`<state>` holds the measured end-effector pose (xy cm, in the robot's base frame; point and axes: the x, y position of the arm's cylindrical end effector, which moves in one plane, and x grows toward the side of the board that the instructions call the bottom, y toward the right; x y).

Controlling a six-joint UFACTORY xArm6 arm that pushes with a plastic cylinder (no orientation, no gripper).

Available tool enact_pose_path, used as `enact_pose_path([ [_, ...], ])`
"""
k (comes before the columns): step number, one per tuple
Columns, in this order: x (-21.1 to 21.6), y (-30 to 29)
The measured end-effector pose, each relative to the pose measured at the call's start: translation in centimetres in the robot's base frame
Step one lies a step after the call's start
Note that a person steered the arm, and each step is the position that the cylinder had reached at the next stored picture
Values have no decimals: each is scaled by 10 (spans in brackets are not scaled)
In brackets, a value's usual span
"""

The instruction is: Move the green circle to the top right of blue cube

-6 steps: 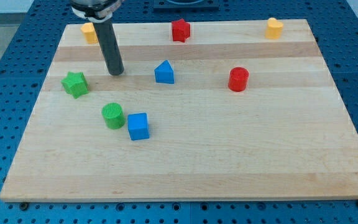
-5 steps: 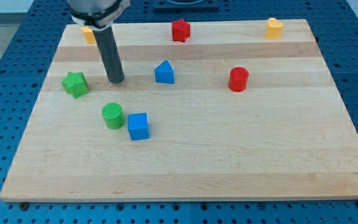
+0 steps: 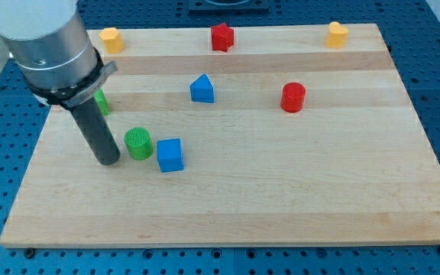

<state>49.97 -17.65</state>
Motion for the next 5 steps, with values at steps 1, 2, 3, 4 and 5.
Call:
enact_pose_path([
  [1,-15,14],
  [2,-30,35],
  [3,-42,59],
  [4,-50,85],
  [5,-45,122],
])
